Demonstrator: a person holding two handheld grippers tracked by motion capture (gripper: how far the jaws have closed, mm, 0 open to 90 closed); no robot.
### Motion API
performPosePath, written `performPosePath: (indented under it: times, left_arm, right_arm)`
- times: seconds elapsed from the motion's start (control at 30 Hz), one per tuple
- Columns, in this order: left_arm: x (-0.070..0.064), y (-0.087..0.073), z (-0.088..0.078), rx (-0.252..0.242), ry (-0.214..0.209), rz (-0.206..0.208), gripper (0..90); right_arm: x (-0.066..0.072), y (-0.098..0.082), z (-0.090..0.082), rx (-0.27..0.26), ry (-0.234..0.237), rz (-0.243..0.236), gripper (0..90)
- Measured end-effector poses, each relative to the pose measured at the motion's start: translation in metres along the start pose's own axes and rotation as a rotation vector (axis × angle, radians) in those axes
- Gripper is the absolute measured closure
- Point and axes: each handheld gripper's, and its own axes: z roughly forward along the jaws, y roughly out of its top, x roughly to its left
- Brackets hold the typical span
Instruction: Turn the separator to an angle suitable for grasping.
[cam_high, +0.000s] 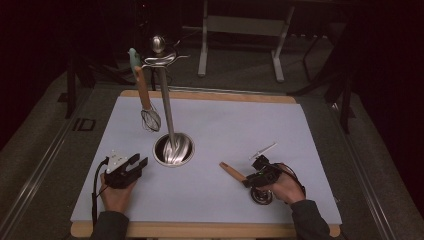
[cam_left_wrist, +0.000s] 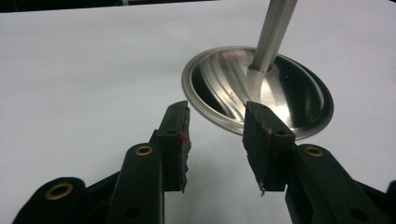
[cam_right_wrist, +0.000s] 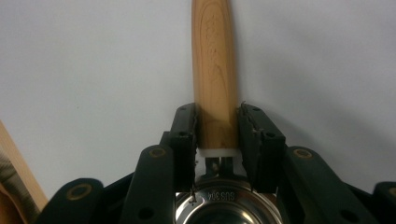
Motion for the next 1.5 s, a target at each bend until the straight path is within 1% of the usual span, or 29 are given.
performPosePath:
  times: [0.07, 0.17, 0.3, 0.4, 0.5, 0.63, 0.73, 0.8, 0.93, 1.0, 1.07, 1.1, 1.13, 1.33, 1.5]
  left_arm:
    - [0.0, 0.0, 0.0, 0.0, 0.0, 0.001, 61.3]
    - [0.0, 0.0, 0.0, 0.0, 0.0, 0.001, 61.3]
    - [0.0, 0.0, 0.0, 0.001, 0.0, 0.001, 61.2]
    - [0.0, 0.0, 0.0, 0.001, 0.001, 0.0, 61.1]
    - [0.0, 0.0, 0.0, 0.001, 0.001, 0.001, 60.7]
    - [0.0, 0.0, 0.0, 0.001, 0.001, 0.002, 60.6]
    - [0.0, 0.0, 0.0, 0.002, 0.001, 0.002, 60.6]
    - [0.0, 0.0, 0.001, 0.003, 0.002, 0.004, 60.6]
    - [0.0, 0.0, 0.0, 0.003, 0.003, 0.006, 60.6]
    - [0.0, 0.0, 0.001, 0.003, 0.003, 0.004, 60.6]
    - [0.0, 0.0, 0.001, 0.003, 0.001, 0.003, 60.5]
    - [0.0, 0.0, 0.001, 0.002, 0.001, 0.001, 60.3]
    - [0.0, 0.0, 0.001, 0.003, 0.002, 0.001, 60.0]
    - [0.0, 0.0, 0.001, 0.01, 0.003, 0.002, 59.8]
    - [0.0, 0.0, 0.001, 0.012, 0.004, 0.002, 59.8]
  right_arm:
    - [-0.002, 0.0, 0.0, 0.003, 0.012, 0.005, 67.5]
    - [-0.004, -0.001, -0.001, 0.021, 0.035, 0.018, 67.3]
    - [-0.005, -0.002, 0.0, 0.032, 0.074, 0.032, 63.9]
    - [-0.004, -0.002, 0.0, 0.034, 0.077, 0.036, 64.2]
    - [-0.004, -0.001, -0.001, 0.03, 0.089, 0.036, 65.4]
    - [-0.002, 0.0, 0.002, 0.05, 0.081, 0.034, 68.0]
    - [-0.002, 0.002, 0.004, 0.064, 0.08, 0.035, 67.9]
    - [0.0, 0.004, 0.005, 0.069, 0.068, 0.029, 68.1]
    - [0.005, 0.006, 0.005, 0.08, 0.049, 0.003, 69.9]
    - [0.008, 0.007, 0.005, 0.076, 0.06, -0.007, 71.0]
    - [0.01, 0.008, 0.005, 0.08, 0.049, -0.01, 71.1]
    - [0.01, 0.008, 0.005, 0.082, 0.05, -0.011, 71.1]
    - [0.01, 0.009, 0.006, 0.084, 0.053, -0.019, 71.1]
    - [0.009, 0.012, 0.009, 0.113, 0.072, -0.009, 70.3]
    - [0.007, 0.014, 0.01, 0.121, 0.083, -0.015, 69.5]
